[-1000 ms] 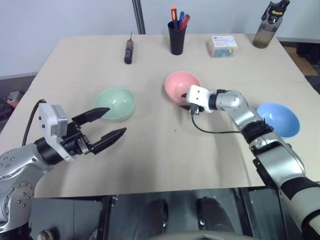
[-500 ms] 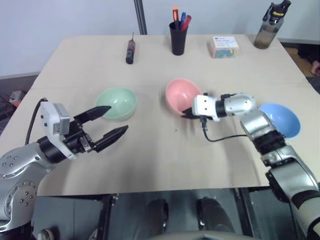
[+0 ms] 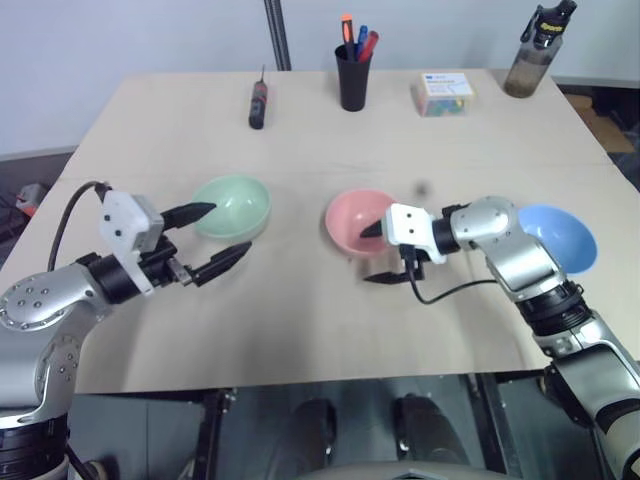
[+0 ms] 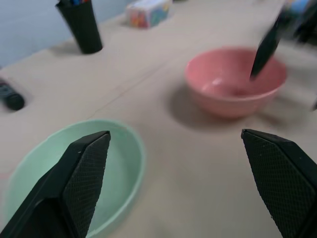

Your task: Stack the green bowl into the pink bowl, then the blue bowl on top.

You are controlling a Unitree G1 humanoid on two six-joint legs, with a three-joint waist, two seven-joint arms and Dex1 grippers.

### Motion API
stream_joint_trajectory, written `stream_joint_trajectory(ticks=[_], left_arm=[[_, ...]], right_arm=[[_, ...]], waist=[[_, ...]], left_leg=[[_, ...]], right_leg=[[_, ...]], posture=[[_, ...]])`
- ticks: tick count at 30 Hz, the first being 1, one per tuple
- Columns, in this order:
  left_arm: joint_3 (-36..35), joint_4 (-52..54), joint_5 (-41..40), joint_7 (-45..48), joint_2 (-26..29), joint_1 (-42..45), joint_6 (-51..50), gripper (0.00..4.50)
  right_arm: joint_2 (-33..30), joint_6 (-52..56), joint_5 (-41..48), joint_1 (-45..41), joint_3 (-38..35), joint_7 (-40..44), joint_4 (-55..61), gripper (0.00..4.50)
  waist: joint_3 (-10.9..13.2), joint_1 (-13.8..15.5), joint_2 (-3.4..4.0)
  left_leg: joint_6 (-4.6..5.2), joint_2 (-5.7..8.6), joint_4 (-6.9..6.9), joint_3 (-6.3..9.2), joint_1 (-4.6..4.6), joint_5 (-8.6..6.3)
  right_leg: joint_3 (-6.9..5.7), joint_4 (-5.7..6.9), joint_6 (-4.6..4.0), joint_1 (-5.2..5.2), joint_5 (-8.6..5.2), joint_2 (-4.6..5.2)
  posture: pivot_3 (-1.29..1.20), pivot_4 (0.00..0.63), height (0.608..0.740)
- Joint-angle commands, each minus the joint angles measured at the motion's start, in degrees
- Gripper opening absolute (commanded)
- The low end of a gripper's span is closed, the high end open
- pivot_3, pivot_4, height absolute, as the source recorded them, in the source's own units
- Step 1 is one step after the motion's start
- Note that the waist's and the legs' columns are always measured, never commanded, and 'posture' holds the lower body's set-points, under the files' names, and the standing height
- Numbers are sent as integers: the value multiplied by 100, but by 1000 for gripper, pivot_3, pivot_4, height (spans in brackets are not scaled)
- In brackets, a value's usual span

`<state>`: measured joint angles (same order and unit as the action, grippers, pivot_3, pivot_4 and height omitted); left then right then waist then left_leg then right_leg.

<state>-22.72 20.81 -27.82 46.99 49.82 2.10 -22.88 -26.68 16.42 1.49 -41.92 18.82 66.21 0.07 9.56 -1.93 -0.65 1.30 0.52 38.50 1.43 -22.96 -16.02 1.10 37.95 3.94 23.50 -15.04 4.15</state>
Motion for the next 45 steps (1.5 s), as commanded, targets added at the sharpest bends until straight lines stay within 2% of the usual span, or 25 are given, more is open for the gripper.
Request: stream_joint_trajectory(ticks=[1, 3, 7, 11, 12, 13, 17, 19, 23, 25, 28, 30, 33, 38, 45], left_arm=[[414, 194, 1015, -643, 632, 175, -603, 4500], [936, 103, 1468, -609, 1116, 420, -918, 4500], [1954, -228, 2160, -522, 1355, 1189, -861, 4500], [2827, -914, 2762, -336, 1122, 1893, -366, 3372], [2946, -1033, 2835, -304, 1049, 2048, -308, 2762], [3050, -1153, 2911, -246, 1001, 2181, -221, 2715], [3276, -1636, 3127, -73, 790, 2592, 113, 771], [3329, -1785, 3195, 9, 709, 2714, 209, 134], [3297, -1876, 3105, 234, 541, 2889, 301, 134], [3151, -1740, 2780, 521, 425, 2996, 478, 134], [2985, -1215, 2005, 1256, 291, 3326, 399, 134], [3040, -1097, 1814, 1583, 248, 3537, 513, 134], [3273, -1146, 1606, 2095, 39, 3970, 718, 134], [3818, -2237, 1829, 2803, -665, 4802, 1542, 134], [4280, -3836, 2295, 3382, -1366, 5494, 2743, 134]], right_arm=[[1, 352, 606, 185, -805, -444, 970, 4475], [-80, 681, 857, 372, -1037, -578, 1494, 4475], [-184, 1208, 1160, 847, -1349, -1001, 2375, 4475], [-193, 1335, 1132, 1015, -1366, -1415, 2563, 4500], [-202, 1366, 1148, 1045, -1391, -1501, 2609, 4500], [-225, 1395, 1178, 1077, -1409, -1557, 2654, 4500], [-350, 1432, 1233, 1258, -1452, -1714, 2803, 4500], [-408, 1443, 1251, 1344, -1480, -1790, 2860, 4500], [-521, 1464, 1317, 1519, -1581, -1937, 2985, 4500], [-606, 1465, 1336, 1651, -1657, -2011, 3037, 4500], [-832, 1448, 1386, 2157, -1991, -2105, 3231, 4500], [-944, 1446, 1463, 2548, -2249, -2150, 3393, 4500], [-1039, 1427, 1607, 3306, -2751, -2176, 3719, 4500], [-943, 1480, 1923, 4552, -3631, -2455, 4446, 4500], [-757, 1434, 2212, 5087, -3965, -2866, 4967, 4500]], waist=[[0, 12, 0], [0, 24, 0], [0, 104, 0], [1, 100, 0], [1, 95, 0], [1, 102, -1], [2, 109, -4], [2, 107, -5], [2, 107, -5], [2, 108, -5], [3, 142, -8], [3, 135, -8], [2, 155, -8], [-1, 221, -5], [-3, 92, -3]], left_leg=[[0, 1, 0, 1, 0, 0], [1, 2, -1, 2, -2, 0], [2, 6, -1, 1, -1, -1], [3, 21, 0, -7, 1, 0], [3, 22, 0, -8, 1, 0], [3, 22, 1, -8, 1, 0], [3, 23, 4, -6, -7, 0], [4, 24, 5, -5, -9, 0], [4, 23, 6, -2, -10, 0], [4, 23, 8, 0, -12, 0], [5, 21, 31, 23, -39, -1], [12, 19, 75, 39, -84, -5], [15, 28, 80, 37, -78, -7], [16, 32, 93, 44, -72, -6], [17, 29, 96, 33, -56, -7]], right_leg=[[0, 1, 0, -1, 0, 0], [-1, 1, 0, 0, 0, 0], [-2, 0, 1, -2, 0, -2], [2, 5, 1, -1, 0, -9], [3, 6, 1, -1, 0, -10], [3, 8, 1, 0, 0, -9], [1, 3, 1, 3, -1, -9], [0, 2, 1, 3, -1, -9], [-2, 4, 2, 4, -1, -9], [-5, 4, 2, 3, -1, -9], [-25, 2, 2, 9, -1, -8], [-43, 5, 4, 28, 1, -7], [-40, 10, 4, 23, 1, -4], [-50, 14, 5, 7, 1, -7], [-32, 32, 5, 3, 0, -13]], posture=[[0, 150, 740], [0, 150, 740], [0, 150, 740], [0, 150, 740], [0, 150, 740], [0, 150, 740], [0, 150, 740], [0, 150, 740], [0, 150, 740], [0, 150, 740], [0, 150, 740], [0, 150, 740], [0, 150, 740], [0, 150, 740], [0, 150, 740]])
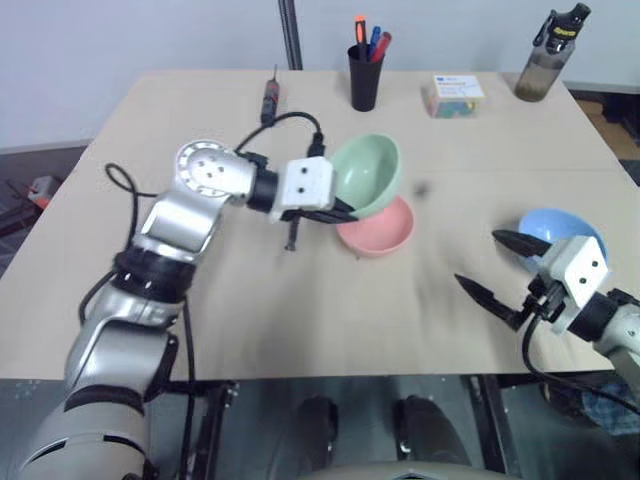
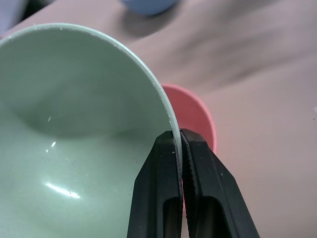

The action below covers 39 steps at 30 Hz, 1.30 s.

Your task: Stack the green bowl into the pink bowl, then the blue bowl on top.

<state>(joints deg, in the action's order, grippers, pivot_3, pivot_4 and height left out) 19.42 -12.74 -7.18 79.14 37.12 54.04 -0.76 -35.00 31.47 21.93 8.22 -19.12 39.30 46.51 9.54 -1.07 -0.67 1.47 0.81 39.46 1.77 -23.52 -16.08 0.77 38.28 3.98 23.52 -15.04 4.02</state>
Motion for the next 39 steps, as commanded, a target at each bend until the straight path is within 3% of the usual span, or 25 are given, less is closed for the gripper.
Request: stream_joint_trajectory(ticks=[1, 4, 10, 16, 18, 21, 23, 24, 26, 27, 31, 32, 36, 38, 39], left_arm=[[86, -623, 259, 221, -159, 360, 619, 134], [93, -879, 298, 403, -242, 465, 870, 982], [-239, -743, 76, 373, -272, 559, 694, 3168], [-987, 174, -790, 222, 144, 204, -1053, 3168], [-1501, 537, -1584, -23, 98, -106, -2115, 3168], [-2185, 1135, -1855, -546, 187, -1008, -2175, 3168], [-2575, 1481, -2467, -286, 485, -1543, -2769, 3168], [-2751, 1565, -2703, -204, 602, -1743, -2963, 3592], [-3030, 1718, -2999, -157, 798, -2097, -3143, 3782], [-3099, 1796, -3073, -192, 854, -2208, -3189, 4336], [-3442, 2032, -3183, -372, 995, -2627, -3110, 4442], [-3510, 2134, -3249, -385, 1034, -2729, -3141, 4500], [-3697, 2239, -3471, -363, 1198, -3004, -3207, 4500], [-3681, 2250, -3487, -394, 1191, -3043, -3168, 4500], [-3672, 2259, -3487, -408, 1184, -3061, -3149, 4500]], right_arm=[[110, -109, 211, 136, -188, -202, 359, 4500], [143, -216, 257, 321, -231, -250, 444, 4500], [214, -400, 435, 588, -435, -264, 452, 4500], [-187, -338, -444, 502, -482, -686, -437, 4500], [-344, -167, -697, 185, -458, -943, -906, 4500], [-663, 63, -931, -335, -210, -995, -1603, 4500], [-855, 138, -1014, -605, 23, -878, -2019, 4500], [-931, 158, -1015, -706, 120, -796, -2177, 4500], [-1017, 218, -992, -891, 247, -681, -2424, 4500], [-1038, 240, -977, -938, 263, -641, -2497, 4500], [-1109, 476, -906, -1236, 419, -456, -2758, 4500], [-1126, 516, -890, -1271, 419, -420, -2811, 3950], [-1185, 795, -846, -1487, 501, -311, -2953, 2514], [-1199, 863, -842, -1508, 526, -281, -2974, 1473], [-1203, 877, -847, -1516, 538, -275, -2987, 1301]], waist=[[0, 10, 0], [0, 20, 0], [0, 36, -1], [0, -5, 0], [-2, -15, 3], [-3, -11, 6], [-3, -41, 6], [-2, -40, 5], [-2, -41, 4], [-2, -34, 4], [-2, 44, 4], [-2, 40, 3], [-2, 37, 4], [-2, 40, 4], [-2, 40, 4]], left_leg=[[0, 0, 0, 1, 0, 0], [1, 1, 0, 2, -2, 0], [1, 2, 2, 5, -3, 0], [2, 0, 3, -1, 0, -1], [1, -1, 3, -9, 10, -1], [1, -8, -2, -20, 34, -1], [1, -11, -10, -32, 50, -1], [1, -15, -14, -34, 52, -1], [10, -28, -13, -34, 51, -6], [20, -29, -12, -35, 52, -12], [23, -25, -10, -35, 56, -13], [24, -24, -10, -33, 61, -14], [24, -28, -11, -30, 65, -14], [24, -29, -12, -29, 65, -14], [24, -29, -12, -30, 65, -14]], right_leg=[[-2, 0, 0, 0, 0, 0], [-2, -1, 0, 0, 0, 0], [-5, -2, 1, 0, 0, 2], [3, 3, 1, 0, -1, 1], [12, 9, 2, -1, -1, 2], [24, 23, 0, -11, -3, 1], [36, 25, -1, -14, -4, 1], [38, 27, -1, -15, -4, -1], [36, 25, -2, -15, -4, -1], [37, 25, -2, -16, -4, 0], [37, 21, -1, -25, -4, 4], [35, 19, -1, -31, -4, 5], [31, 16, -2, -36, -4, 3], [29, 16, -2, -36, -4, 2], [30, 15, -2, -37, -4, 3]], posture=[[0, 150, 740], [0, 150, 740], [0, 150, 740], [0, 150, 740], [0, 150, 740], [0, 150, 740], [0, 150, 740], [0, 150, 740], [0, 150, 740], [0, 150, 740], [0, 150, 740], [0, 150, 740], [0, 150, 740], [0, 150, 740], [0, 150, 740]])
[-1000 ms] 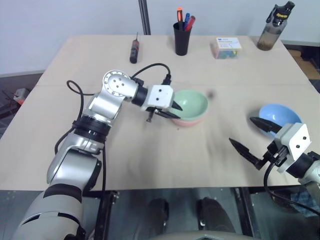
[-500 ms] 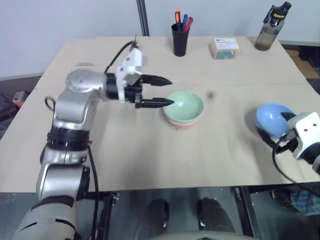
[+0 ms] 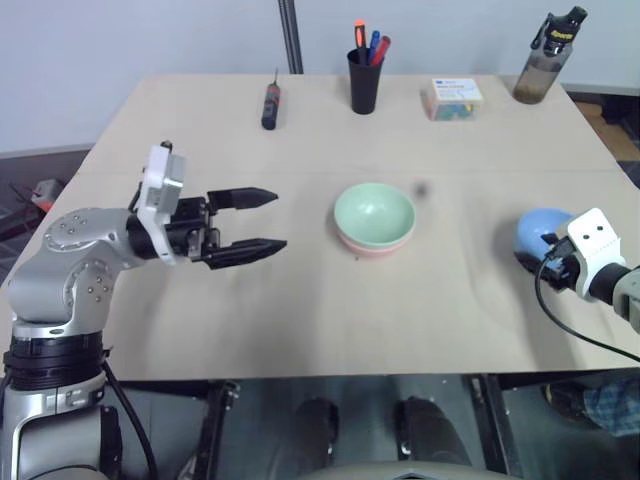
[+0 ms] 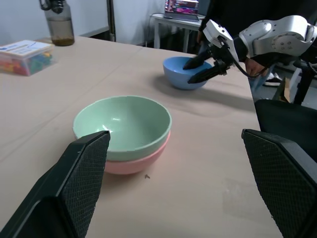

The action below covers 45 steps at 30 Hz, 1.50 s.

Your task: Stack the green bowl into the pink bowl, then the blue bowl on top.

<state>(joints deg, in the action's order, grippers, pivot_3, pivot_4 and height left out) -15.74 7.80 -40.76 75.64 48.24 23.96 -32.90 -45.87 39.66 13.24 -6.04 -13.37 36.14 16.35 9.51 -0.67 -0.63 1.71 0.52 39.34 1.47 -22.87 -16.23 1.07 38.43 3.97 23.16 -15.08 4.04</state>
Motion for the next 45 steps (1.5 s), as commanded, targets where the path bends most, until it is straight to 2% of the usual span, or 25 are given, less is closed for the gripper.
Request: stream_joint_trajectory(ticks=[1, 3, 17, 20, 25, 29, 32, 35, 38, 39, 40, 41, 42, 43, 45], left_arm=[[-143, 237, -132, -84, 57, -67, 73, 4500], [-123, 270, -162, -128, 26, -65, 65, 4500], [258, 381, -209, 387, 79, 44, 317, 4500], [177, 269, -103, 84, -37, -95, 417, 4500], [-65, 561, -180, -354, -95, -540, 368, 4500], [-296, 843, -314, -579, -25, -903, 279, 4500], [-544, 1016, -359, -698, 93, -1170, 228, 4500], [-775, 1177, -383, -787, 163, -1465, 196, 4500], [-1033, 1390, -462, -901, 198, -1792, 130, 4500], [-1056, 1440, -500, -941, 208, -1828, 107, 4500], [-1077, 1487, -534, -978, 211, -1856, 86, 4500], [-1093, 1528, -560, -1008, 211, -1881, 67, 4500], [-1111, 1558, -589, -1042, 209, -1913, 42, 4500], [-1125, 1582, -618, -1069, 206, -1946, 20, 4500], [-1144, 1622, -663, -1116, 191, -1998, 3, 4500]], right_arm=[[-131, 76, 21, -83, -22, 61, 17, 708], [-130, 90, -16, -92, 17, 45, -3, 65], [-125, -155, -11, -381, 140, 125, 340, 65], [137, -191, 292, -848, 481, 253, 895, 65], [713, -22, 698, -1827, 1461, 528, 1440, 65], [1135, -45, 779, -2411, 2083, 709, 1247, 65], [1320, -323, 507, -2710, 2581, 875, 750, 65], [1466, -577, 408, -2891, 2828, 1060, 342, 65], [1624, -756, 414, -3039, 2949, 1272, 33, 930], [1625, -815, 381, -3051, 2948, 1312, 6, 1515], [1637, -878, 343, -3052, 2894, 1275, -8, 1821], [1611, -940, 318, -3048, 2828, 1259, 0, 2267], [1573, -1004, 282, -3034, 2733, 1207, 35, 2433], [1543, -1035, 292, -3000, 2568, 1112, 102, 2943], [1377, -940, 465, -2856, 2192, 1063, 388, 3475]], waist=[[0, -5, 0], [0, -7, 0], [0, -14, 1], [2, -56, 4], [2, -112, 3], [4, -100, -2], [4, -38, -2], [4, -26, -2], [5, -30, 0], [5, -23, 0], [5, -8, 0], [5, -4, 0], [5, -5, 0], [5, -9, 0], [6, 1, 1]], left_leg=[[0, 1, 0, 0, 0, 0], [1, 1, 0, -1, 1, -1], [1, 1, 0, -2, 2, -1], [1, -2, -1, -5, 3, -1], [1, -9, -6, 0, 3, -1], [1, -6, -6, 2, -1, -1], [-3, -4, -6, 9, -4, 1], [-5, -4, -7, 7, -3, 2], [-14, -6, -10, 5, -3, 6], [-22, -6, -13, 5, -3, 11], [-23, -6, -13, 7, -3, 11], [-23, -6, -13, 10, -4, 11], [-22, -5, -13, 10, -3, 11], [-22, -4, -13, 10, -3, 11], [-22, -4, -13, 7, -3, 11]], right_leg=[[0, -1, 0, -1, 0, 0], [1, -1, 0, -1, 0, 0], [2, -1, 0, -1, 0, 0], [5, -1, 0, 0, 0, -2], [2, -2, 0, 1, 0, -3], [1, -10, 0, 2, 1, 1], [-8, -15, -1, 1, 1, 2], [-7, -17, -1, 1, 1, 2], [-5, -19, -1, 3, 1, 1], [-5, -19, -1, 4, 1, 1], [-6, -19, -1, 4, 1, 1], [-10, -20, -2, 3, 1, 2], [-11, -21, -1, 1, 1, 3], [-10, -22, -1, 1, 1, 4], [-7, -23, -1, 2, 1, 4]], posture=[[0, 150, 740], [0, 150, 740], [0, 150, 740], [0, 150, 740], [0, 150, 740], [0, 150, 740], [0, 150, 740], [0, 150, 740], [0, 150, 740], [0, 150, 740], [0, 150, 740], [0, 150, 740], [0, 150, 740], [0, 150, 740], [0, 150, 740]])
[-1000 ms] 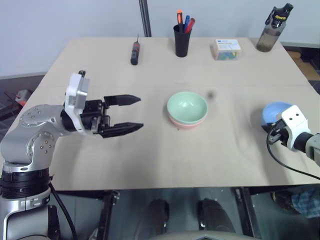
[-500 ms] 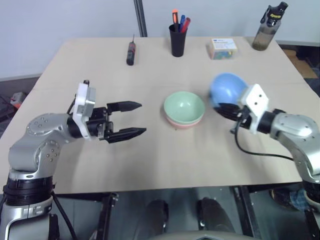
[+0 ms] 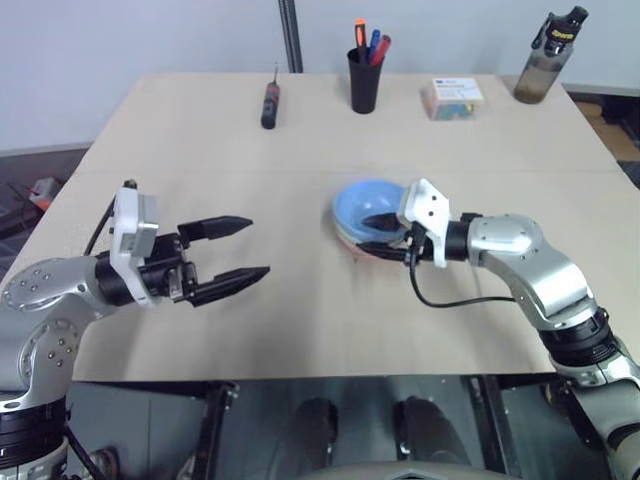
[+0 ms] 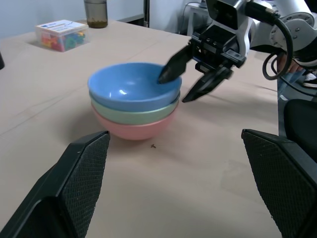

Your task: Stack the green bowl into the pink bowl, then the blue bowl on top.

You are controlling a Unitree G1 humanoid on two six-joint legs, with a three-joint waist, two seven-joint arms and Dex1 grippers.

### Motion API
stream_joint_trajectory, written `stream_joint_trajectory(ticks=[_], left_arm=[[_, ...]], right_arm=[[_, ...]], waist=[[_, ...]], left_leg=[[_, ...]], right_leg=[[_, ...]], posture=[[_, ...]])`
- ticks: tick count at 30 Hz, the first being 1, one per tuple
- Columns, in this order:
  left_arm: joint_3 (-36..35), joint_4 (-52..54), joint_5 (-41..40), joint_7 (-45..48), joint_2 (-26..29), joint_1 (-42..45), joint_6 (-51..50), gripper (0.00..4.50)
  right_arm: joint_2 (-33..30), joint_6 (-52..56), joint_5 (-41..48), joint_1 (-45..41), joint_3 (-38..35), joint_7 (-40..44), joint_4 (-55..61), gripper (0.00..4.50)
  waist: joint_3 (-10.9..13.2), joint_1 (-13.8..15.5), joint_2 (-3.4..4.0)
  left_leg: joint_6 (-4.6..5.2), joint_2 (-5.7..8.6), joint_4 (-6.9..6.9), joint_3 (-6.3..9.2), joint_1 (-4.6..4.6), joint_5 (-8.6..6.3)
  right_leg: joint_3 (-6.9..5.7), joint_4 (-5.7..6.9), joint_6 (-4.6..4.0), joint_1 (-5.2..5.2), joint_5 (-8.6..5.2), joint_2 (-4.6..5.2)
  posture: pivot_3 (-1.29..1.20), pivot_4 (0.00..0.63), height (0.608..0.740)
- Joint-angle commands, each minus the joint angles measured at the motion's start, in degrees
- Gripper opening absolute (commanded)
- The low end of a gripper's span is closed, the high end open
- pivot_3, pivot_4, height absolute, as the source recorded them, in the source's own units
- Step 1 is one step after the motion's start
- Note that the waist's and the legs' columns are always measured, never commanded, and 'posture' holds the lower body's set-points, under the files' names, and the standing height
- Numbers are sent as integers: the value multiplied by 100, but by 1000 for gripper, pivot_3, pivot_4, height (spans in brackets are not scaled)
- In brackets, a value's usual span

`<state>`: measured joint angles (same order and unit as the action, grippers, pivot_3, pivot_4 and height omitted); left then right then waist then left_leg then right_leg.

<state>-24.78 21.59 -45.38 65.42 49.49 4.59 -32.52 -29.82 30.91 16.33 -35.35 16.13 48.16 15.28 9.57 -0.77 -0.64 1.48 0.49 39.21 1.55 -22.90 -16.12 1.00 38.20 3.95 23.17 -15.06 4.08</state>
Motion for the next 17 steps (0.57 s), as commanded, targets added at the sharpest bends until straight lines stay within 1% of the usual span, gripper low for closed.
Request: stream_joint_trajectory(ticks=[1, 3, 5, 7, 10, 14, 17], left_arm=[[-236, 257, -208, -126, 61, -75, -30, 4500], [-120, 234, 83, -270, 72, -106, 125, 4500], [168, 173, 580, -577, 44, -85, 320, 4500], [366, 120, 725, -702, 21, -14, 312, 4500], [518, -2, 805, -709, 37, 84, 301, 4500], [685, -270, 854, -631, 53, 339, 320, 4500], [828, -449, 963, -604, 41, 523, 404, 4500]], right_arm=[[-313, -32, 230, 168, -917, -138, 634, 3475], [-549, 135, 425, 457, -1311, -138, 973, 3475], [-937, 340, 623, 985, -1877, -86, 1386, 3475], [-1303, 552, 768, 1613, -2503, -71, 1684, 3475], [-1668, 592, 860, 2269, -3077, -9, 1880, 3475], [-1909, 735, 1112, 3121, -4043, 81, 2152, 3475], [-1951, 743, 1227, 3468, -4276, 51, 2316, 3475]], waist=[[0, 17, 1], [0, 23, 0], [-1, 41, -1], [-1, 65, -1], [-1, 16, 1], [-1, 17, 2], [-1, -7, 1]], left_leg=[[0, 0, -2, 2, -3, 0], [0, 0, -5, 6, -4, 0], [0, 0, -11, 6, -3, 0], [18, 1, -15, 8, -6, -10], [25, 1, -14, -4, -2, -14], [27, -6, -15, -1, 2, -16], [28, -4, -14, -8, 8, -16]], right_leg=[[-2, -1, 0, 1, 0, 1], [-6, -7, 0, 0, 0, 1], [-6, -12, 0, -1, 0, 2], [-8, -20, 0, -4, 0, 4], [1, -18, 0, -4, 1, 4], [-2, -17, 0, -7, 1, -3], [5, -17, 1, -12, 1, -3]], posture=[[0, 150, 740], [0, 150, 740], [0, 150, 740], [0, 150, 740], [0, 150, 740], [0, 150, 740], [0, 150, 740]])
